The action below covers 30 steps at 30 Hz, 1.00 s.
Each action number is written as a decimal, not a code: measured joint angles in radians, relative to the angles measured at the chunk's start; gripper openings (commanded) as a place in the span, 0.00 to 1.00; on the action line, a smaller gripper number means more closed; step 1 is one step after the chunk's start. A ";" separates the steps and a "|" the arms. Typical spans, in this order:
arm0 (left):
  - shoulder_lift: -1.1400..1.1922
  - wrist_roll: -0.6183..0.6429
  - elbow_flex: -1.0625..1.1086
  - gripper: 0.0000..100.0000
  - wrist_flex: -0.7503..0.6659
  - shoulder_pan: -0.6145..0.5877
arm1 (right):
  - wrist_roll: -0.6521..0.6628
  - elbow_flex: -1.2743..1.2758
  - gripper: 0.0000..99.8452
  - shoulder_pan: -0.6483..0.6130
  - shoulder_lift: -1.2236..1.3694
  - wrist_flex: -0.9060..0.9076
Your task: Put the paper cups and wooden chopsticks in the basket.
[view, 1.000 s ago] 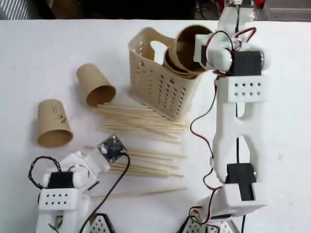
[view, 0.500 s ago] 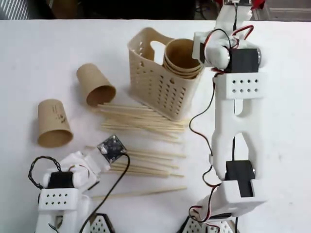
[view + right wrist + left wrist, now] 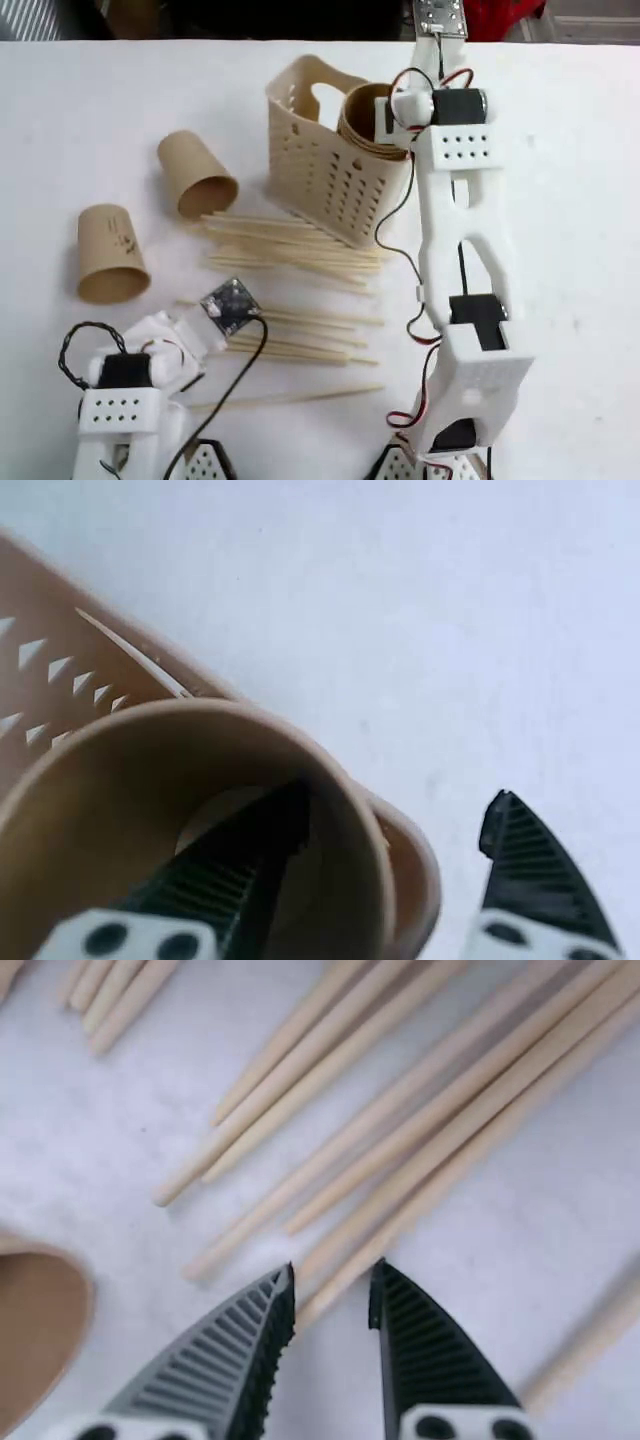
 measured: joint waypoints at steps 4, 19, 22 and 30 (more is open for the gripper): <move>0.000 0.000 0.000 0.15 0.000 0.000 | 0.000 -0.002 0.28 0.000 0.003 0.000; 0.000 0.000 0.000 0.15 0.000 0.000 | 0.000 -0.021 0.01 -0.006 -0.344 0.262; 0.015 0.000 -0.023 0.15 0.000 -0.031 | 0.066 -0.021 0.01 0.005 -0.408 0.338; 0.015 0.069 -0.445 0.16 0.075 -0.318 | 0.193 0.338 0.02 0.061 -0.735 0.322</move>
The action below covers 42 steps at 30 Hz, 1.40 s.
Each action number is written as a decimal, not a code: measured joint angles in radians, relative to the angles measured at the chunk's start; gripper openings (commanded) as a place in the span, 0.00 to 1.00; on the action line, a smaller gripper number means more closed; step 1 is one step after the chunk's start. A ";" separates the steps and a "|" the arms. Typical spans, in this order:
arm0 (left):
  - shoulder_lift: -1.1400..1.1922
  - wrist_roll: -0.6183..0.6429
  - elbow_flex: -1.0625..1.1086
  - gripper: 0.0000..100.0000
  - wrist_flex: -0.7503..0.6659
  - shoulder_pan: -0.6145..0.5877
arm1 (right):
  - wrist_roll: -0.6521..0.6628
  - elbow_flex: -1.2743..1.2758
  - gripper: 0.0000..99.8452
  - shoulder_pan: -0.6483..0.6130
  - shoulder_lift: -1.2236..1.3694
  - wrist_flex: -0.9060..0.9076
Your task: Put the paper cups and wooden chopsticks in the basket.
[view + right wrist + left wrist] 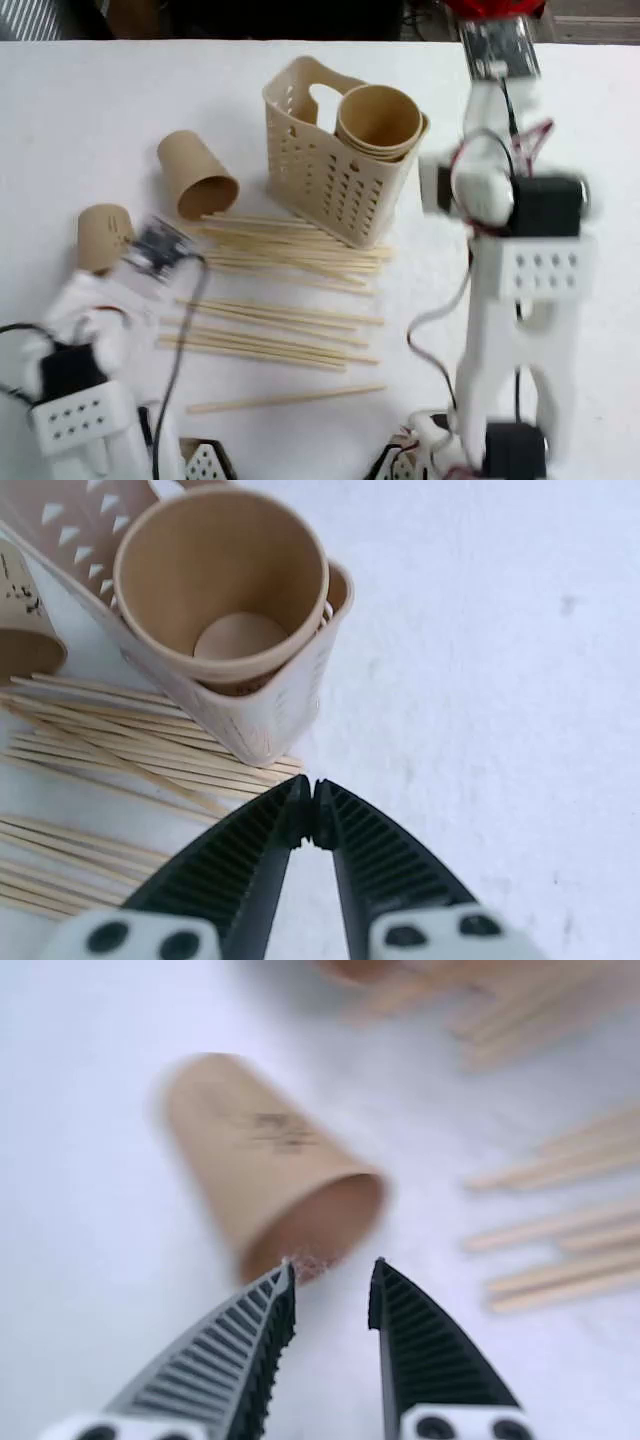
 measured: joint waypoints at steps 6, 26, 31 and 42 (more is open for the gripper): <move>-0.009 -0.012 -0.356 0.24 0.158 -0.058 | 0.150 0.601 0.02 0.005 -0.351 -0.247; 0.002 -0.379 0.078 0.26 -0.190 -0.267 | 0.425 1.628 0.02 0.173 -1.146 -0.450; 0.002 -0.381 0.204 0.26 -0.334 -0.229 | 0.425 1.634 0.07 0.218 -1.145 -0.450; 0.002 -0.295 0.269 0.25 -0.526 -0.186 | 0.423 1.763 0.07 0.238 -1.097 -0.534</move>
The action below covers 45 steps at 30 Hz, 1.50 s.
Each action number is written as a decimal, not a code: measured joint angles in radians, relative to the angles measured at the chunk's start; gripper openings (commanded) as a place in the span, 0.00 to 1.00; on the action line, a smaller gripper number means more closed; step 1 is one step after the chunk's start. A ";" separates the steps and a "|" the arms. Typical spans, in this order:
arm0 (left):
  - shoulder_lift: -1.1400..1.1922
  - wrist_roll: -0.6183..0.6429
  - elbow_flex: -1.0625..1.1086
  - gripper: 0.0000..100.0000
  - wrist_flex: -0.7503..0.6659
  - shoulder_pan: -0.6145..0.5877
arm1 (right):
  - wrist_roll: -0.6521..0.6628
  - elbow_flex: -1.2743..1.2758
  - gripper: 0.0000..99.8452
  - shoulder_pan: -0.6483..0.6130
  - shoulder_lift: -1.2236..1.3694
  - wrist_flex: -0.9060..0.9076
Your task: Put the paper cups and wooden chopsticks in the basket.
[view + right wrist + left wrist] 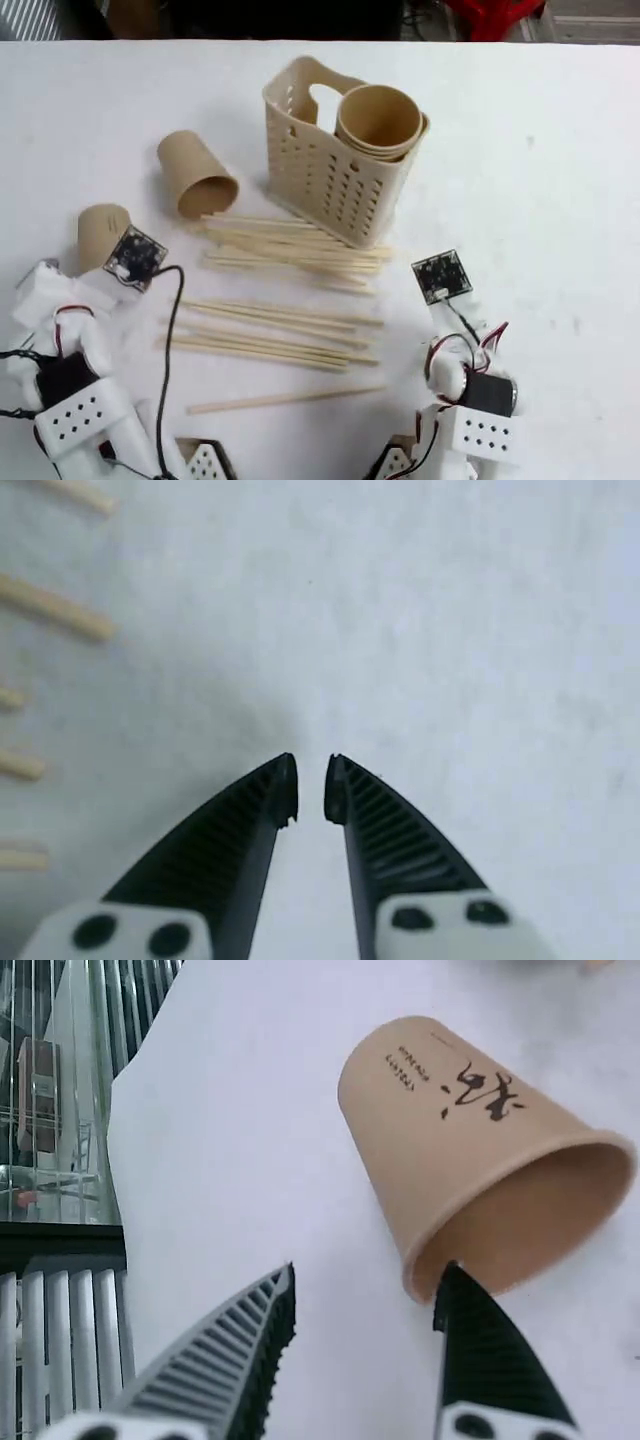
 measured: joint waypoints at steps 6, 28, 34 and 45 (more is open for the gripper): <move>0.000 0.055 0.023 0.25 -0.005 0.071 | 0.000 0.008 0.02 0.000 0.000 -0.003; 0.000 0.074 0.087 0.25 -0.158 0.077 | 0.000 0.055 0.02 0.000 0.000 -0.046; 0.000 0.097 0.089 0.25 -0.140 0.077 | 0.000 0.055 0.02 0.000 0.000 -0.046; 0.137 0.117 -0.055 0.25 0.029 0.080 | 0.000 0.055 0.02 0.000 0.000 -0.046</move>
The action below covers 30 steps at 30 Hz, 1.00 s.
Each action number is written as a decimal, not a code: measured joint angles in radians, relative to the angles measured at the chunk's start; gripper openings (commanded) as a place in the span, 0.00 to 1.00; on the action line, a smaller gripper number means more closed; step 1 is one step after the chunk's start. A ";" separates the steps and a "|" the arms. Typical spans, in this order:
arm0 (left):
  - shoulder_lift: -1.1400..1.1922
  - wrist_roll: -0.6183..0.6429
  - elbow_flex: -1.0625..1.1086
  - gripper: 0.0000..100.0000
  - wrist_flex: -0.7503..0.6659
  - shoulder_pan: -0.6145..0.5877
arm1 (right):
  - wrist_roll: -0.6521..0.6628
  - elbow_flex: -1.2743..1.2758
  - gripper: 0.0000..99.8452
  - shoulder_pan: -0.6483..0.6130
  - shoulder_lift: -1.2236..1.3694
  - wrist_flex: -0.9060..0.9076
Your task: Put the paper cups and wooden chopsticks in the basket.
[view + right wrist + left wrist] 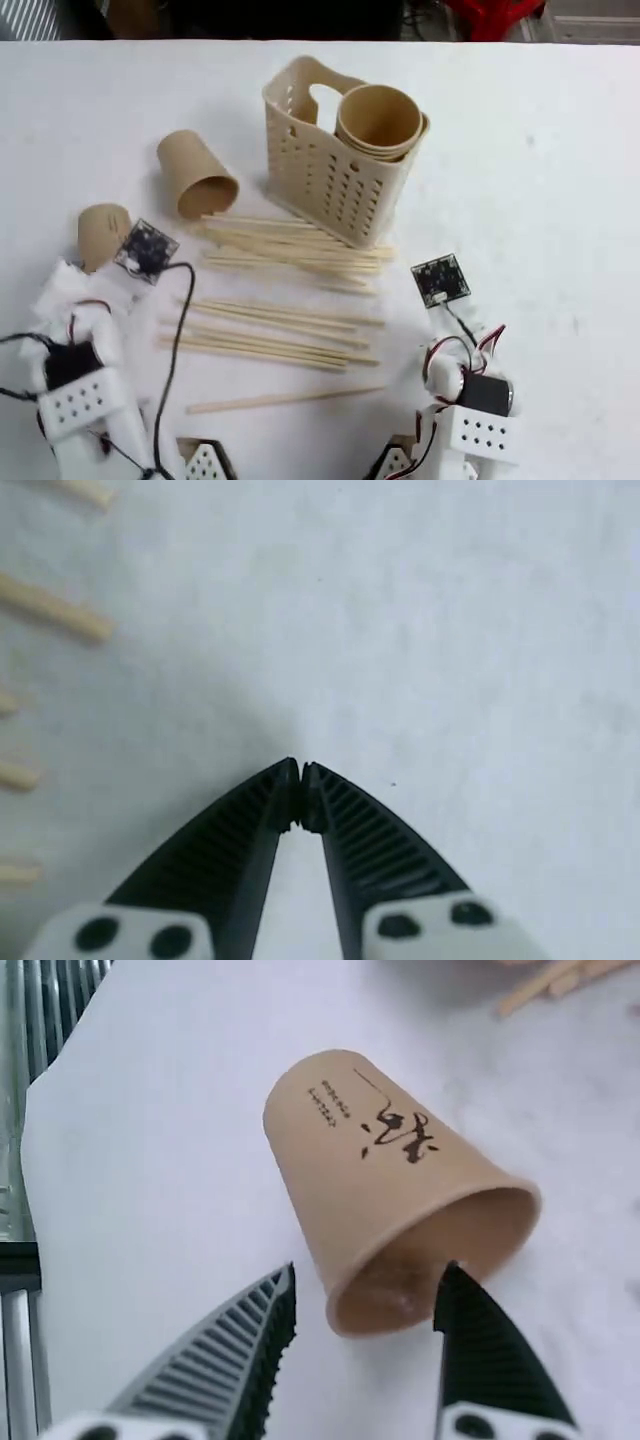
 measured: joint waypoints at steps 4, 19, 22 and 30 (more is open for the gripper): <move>0.199 0.034 -0.133 0.25 0.003 0.003 | 0.000 0.000 0.02 0.000 0.000 0.000; 0.511 0.150 -0.092 0.13 -0.480 0.003 | 0.000 0.000 0.02 0.000 0.000 0.000; 0.549 0.163 -0.092 0.10 -0.519 0.003 | 0.000 0.000 0.02 0.000 0.000 0.000; 0.568 0.172 -0.094 0.03 -0.542 0.002 | 0.000 0.005 0.02 0.000 0.000 -0.002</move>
